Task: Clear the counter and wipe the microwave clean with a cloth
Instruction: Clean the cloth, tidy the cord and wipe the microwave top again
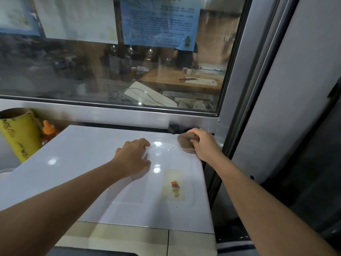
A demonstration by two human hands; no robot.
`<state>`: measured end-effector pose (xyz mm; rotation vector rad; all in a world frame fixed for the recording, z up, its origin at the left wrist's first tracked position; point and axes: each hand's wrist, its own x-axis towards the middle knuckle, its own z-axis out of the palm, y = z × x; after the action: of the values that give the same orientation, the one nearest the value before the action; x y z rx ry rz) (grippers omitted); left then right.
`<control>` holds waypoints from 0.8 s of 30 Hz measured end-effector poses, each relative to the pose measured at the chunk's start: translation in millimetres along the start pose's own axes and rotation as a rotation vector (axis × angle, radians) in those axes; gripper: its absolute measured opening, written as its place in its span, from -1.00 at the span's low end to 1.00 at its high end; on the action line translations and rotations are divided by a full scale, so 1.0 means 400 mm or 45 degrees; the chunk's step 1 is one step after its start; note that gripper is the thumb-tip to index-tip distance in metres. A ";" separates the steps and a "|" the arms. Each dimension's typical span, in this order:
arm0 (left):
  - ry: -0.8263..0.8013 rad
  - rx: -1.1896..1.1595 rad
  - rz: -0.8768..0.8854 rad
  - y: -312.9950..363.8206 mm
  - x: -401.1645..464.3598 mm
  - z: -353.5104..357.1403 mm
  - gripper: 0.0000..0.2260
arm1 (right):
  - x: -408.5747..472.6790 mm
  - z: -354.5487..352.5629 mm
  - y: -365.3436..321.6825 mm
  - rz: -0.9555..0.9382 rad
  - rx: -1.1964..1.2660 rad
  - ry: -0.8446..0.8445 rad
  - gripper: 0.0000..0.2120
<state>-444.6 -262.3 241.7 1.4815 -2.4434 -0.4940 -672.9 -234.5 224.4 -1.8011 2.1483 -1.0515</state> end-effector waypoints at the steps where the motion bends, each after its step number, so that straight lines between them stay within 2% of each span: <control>1: 0.006 0.000 -0.011 -0.009 -0.010 -0.003 -0.55 | 0.020 0.013 -0.005 0.038 -0.043 0.037 -0.75; 4: 0.011 0.012 -0.039 -0.039 -0.042 -0.013 -0.56 | 0.031 0.038 -0.027 0.021 -0.151 0.061 -0.76; 10: 0.006 -0.021 -0.052 -0.066 -0.101 -0.030 -0.54 | -0.114 0.023 -0.078 -0.359 0.003 -0.279 -0.71; 15: 0.024 -0.049 -0.015 -0.051 -0.162 -0.024 -0.56 | -0.135 -0.044 -0.070 -0.137 -0.086 -0.214 -0.70; 24: 0.042 -0.059 0.036 -0.036 -0.265 -0.008 -0.57 | -0.364 -0.073 -0.117 -0.273 -0.044 -0.353 -0.69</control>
<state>-383.3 -174.7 235.7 1.4236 -2.4076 -0.5130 -611.2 -91.4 227.7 -2.0891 1.8561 -0.7514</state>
